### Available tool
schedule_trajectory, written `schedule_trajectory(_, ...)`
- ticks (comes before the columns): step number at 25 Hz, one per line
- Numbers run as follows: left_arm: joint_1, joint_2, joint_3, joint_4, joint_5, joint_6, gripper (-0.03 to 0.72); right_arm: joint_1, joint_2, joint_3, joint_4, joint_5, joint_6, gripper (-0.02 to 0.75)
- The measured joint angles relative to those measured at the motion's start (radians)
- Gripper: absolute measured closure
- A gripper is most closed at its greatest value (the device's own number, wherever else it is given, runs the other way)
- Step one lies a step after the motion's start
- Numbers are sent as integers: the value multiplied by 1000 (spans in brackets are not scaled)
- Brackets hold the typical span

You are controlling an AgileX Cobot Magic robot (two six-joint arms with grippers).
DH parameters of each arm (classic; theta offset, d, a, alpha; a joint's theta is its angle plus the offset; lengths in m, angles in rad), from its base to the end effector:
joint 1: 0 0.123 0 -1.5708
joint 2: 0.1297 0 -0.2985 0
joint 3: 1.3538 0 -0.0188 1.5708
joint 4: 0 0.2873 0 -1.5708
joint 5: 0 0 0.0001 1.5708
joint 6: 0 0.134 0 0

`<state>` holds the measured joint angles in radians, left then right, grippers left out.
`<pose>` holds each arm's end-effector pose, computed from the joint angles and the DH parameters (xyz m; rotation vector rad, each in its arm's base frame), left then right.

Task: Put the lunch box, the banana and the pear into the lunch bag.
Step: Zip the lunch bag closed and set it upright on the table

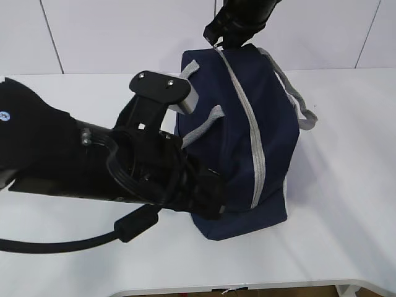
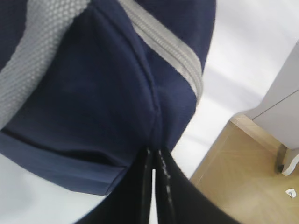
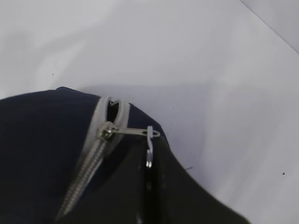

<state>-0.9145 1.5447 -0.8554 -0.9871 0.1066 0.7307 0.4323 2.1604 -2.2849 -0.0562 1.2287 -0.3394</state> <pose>0.2246 -0.3112 0.1907 0.8041 2.1886 -0.7153 0.4969 0.2215 0.3125 -0.9776 2.3936 -0.0412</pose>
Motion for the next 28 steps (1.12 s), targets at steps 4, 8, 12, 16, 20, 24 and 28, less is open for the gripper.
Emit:
schedule_trajectory(4, 47, 0, 0, 0, 16, 2, 715, 0, 0, 0, -4, 6, -16, 720)
schedule_trajectory(8, 85, 0, 0, 0, 19, 2, 715, -15, -32, 2, 28, 17, -20, 720)
schedule_trajectory(12, 101, 0, 0, 3, 17, 2, 715, -68, -101, 88, 118, 18, -32, 720)
schedule_trajectory(16, 99, 0, 0, 5, 4, 2, 715, -120, -169, 204, 167, 16, -58, 720)
schedule_trajectory(20, 101, 0, 0, 5, -12, 2, 715, -147, -239, 284, 173, 14, -79, 720)
schedule_trajectory(24, 101, 0, 0, 7, -38, 2, 715, -156, -289, 339, 173, 16, -95, 720)
schedule_trajectory(28, 116, 0, 0, 10, -59, 2, 715, -156, -333, 408, 173, 13, -104, 720)
